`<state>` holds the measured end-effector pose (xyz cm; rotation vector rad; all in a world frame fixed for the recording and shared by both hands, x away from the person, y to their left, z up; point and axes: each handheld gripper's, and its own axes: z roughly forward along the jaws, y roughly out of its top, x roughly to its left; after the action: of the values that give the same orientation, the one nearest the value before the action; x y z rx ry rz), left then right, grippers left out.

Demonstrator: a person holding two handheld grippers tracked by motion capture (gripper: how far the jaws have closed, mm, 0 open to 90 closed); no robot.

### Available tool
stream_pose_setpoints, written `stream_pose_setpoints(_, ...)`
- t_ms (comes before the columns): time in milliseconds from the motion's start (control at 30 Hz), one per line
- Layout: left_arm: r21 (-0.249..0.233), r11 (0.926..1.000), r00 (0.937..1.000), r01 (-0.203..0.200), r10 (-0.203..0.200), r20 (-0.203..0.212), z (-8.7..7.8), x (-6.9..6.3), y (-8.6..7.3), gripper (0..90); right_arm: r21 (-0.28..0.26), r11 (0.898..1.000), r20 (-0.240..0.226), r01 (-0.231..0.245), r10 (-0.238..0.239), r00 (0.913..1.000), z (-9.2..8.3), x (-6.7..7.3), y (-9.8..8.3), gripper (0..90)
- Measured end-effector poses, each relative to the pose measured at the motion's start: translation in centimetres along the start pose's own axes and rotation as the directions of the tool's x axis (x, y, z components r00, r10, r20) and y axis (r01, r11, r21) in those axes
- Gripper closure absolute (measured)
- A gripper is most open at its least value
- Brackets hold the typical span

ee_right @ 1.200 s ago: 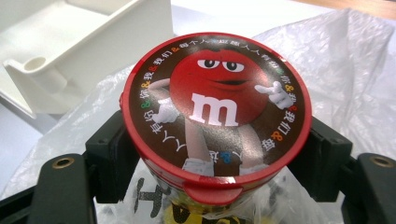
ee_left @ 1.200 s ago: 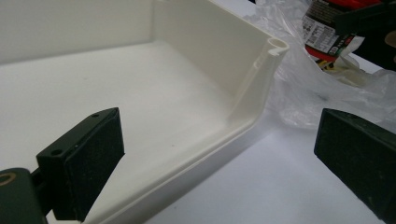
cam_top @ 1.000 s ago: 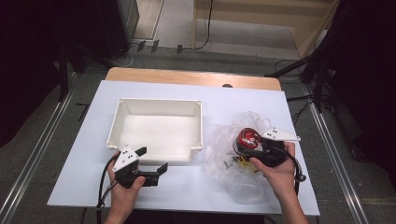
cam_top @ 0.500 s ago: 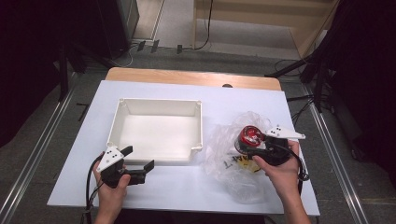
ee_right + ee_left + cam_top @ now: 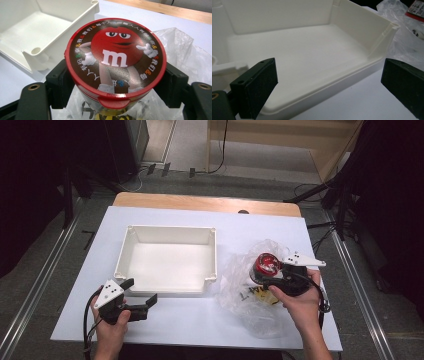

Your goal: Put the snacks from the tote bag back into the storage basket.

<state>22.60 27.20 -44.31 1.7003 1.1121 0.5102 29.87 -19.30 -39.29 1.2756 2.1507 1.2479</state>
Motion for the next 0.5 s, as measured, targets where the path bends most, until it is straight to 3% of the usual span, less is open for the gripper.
stream_pose_setpoints(300, -0.004, 1.0000, 1.0000, -0.001, 0.001, -0.004, -0.1, 0.3, 0.0, 1.0, -0.018, 1.000, 0.015, 0.002, -0.002, 0.9999, 0.2, 1.1, 0.6, 25.5)
stream_pose_setpoints(500, -0.003, 1.0000, 1.0000, 0.000, 0.000, 0.003, -0.1, 0.4, 0.0, 1.0, -0.026, 1.000, -0.002, 0.013, -0.013, 0.9999, 0.4, 1.9, 1.2, 25.5)
